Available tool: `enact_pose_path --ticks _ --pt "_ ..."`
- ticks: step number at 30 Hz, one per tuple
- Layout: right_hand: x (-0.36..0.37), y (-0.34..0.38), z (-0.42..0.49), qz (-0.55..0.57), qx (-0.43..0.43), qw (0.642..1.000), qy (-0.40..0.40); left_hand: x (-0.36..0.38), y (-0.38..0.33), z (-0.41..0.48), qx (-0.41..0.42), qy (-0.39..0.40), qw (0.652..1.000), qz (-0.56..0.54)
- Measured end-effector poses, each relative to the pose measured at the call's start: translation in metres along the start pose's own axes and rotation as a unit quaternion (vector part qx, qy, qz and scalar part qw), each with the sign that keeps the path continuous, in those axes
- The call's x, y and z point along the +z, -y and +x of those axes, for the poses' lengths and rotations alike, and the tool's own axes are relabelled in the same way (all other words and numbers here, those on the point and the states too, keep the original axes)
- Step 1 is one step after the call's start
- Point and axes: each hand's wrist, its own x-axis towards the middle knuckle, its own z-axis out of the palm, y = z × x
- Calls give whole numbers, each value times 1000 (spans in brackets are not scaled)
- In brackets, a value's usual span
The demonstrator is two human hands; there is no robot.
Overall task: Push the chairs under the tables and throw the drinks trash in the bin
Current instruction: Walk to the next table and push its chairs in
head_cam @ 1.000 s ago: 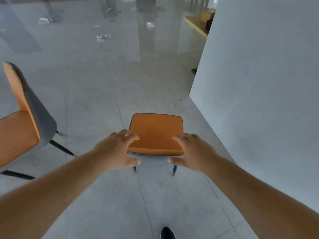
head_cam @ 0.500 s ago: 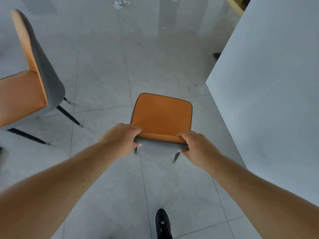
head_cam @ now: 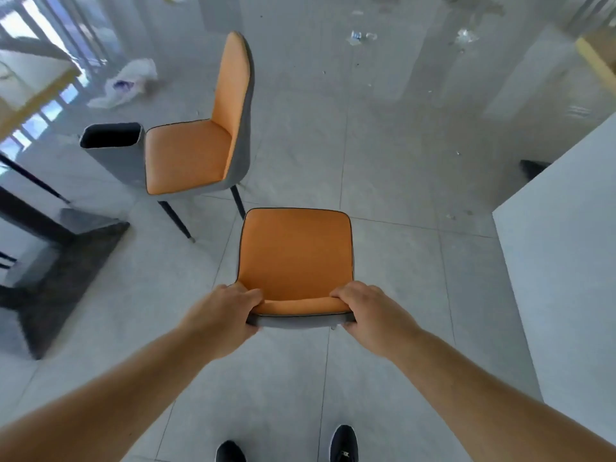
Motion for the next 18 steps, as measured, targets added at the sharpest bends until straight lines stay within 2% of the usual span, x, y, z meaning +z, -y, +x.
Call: enact_pose_path --ticks 9,18 --pt "39 146 98 -47 -168 982 69 15 131 -109 -169 -19 982 -77" --pt "92 317 173 -102 -330 924 166 49 223 -229 -354 -67 915 -180"
